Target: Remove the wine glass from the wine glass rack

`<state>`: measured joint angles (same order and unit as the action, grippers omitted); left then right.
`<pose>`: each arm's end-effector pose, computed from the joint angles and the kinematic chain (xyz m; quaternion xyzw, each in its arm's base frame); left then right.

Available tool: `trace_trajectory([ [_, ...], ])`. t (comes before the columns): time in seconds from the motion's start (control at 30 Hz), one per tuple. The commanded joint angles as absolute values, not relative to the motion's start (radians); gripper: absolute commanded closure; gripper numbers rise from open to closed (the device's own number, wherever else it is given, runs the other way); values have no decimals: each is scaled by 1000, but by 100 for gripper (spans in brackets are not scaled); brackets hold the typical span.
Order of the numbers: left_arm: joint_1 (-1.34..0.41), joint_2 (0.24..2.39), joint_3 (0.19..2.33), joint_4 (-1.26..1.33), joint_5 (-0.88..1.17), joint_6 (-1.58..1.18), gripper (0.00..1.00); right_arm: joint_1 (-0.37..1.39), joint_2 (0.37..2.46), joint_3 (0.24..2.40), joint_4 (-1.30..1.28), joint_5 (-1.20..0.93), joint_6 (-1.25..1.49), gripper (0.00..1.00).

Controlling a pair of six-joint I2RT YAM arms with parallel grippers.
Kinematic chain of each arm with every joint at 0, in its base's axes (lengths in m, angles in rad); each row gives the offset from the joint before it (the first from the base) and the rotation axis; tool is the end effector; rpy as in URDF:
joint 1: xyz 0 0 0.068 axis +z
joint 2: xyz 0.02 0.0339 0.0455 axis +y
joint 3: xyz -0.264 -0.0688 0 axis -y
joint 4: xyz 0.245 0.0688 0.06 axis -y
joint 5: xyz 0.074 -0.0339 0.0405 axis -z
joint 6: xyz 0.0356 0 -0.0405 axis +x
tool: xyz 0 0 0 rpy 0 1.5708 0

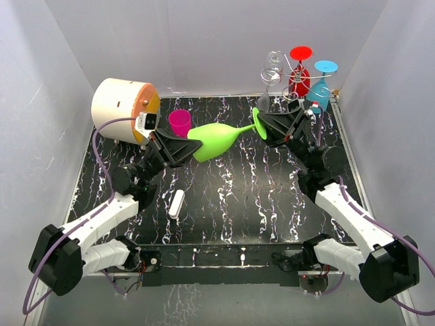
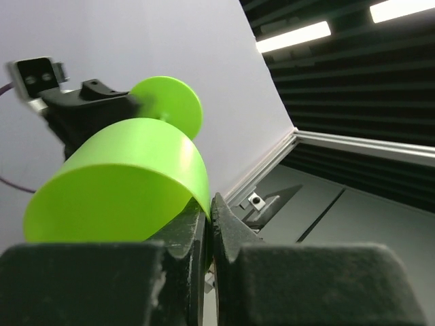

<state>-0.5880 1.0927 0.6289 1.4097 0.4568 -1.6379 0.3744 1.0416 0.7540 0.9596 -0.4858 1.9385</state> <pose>0.1631 -0.1276 0.3779 0.0364 0.3671 -0.8622 0.3473 0.1998 0.0964 0.3951 0.1435 0.4518 0.8424 0.2563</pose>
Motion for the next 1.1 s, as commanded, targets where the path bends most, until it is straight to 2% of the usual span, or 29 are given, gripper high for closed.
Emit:
trace_trajectory([
  [0.0, -587, 1037, 649, 1413, 471, -1592, 100, 384, 1011, 744, 951, -473, 1833, 54],
  [0.1, -586, 989, 644, 1319, 474, -1540, 100, 382, 982, 737, 835, -453, 1722, 32],
  [0.17, -586, 943, 653, 1167, 486, -1479, 100, 382, 958, 733, 750, -436, 1645, 20],
  [0.3, -586, 800, 728, 697, 463, -1265, 100, 372, 898, 715, 628, -393, 1515, 2],
  [0.5, -585, 677, 883, 15, 254, -1046, 100, 364, 806, 751, 307, -279, 1227, 2],
  [0.7, -585, 750, 1083, -503, 62, -911, 100, 364, 742, 807, -12, -49, 966, 2],
  [0.93, -585, 965, 1295, -799, -141, -664, 100, 363, 695, 911, -205, 109, 757, 2],
  [1.07, -585, 1123, 1402, -838, -203, -548, 100, 364, 654, 928, -231, 152, 704, 2],
])
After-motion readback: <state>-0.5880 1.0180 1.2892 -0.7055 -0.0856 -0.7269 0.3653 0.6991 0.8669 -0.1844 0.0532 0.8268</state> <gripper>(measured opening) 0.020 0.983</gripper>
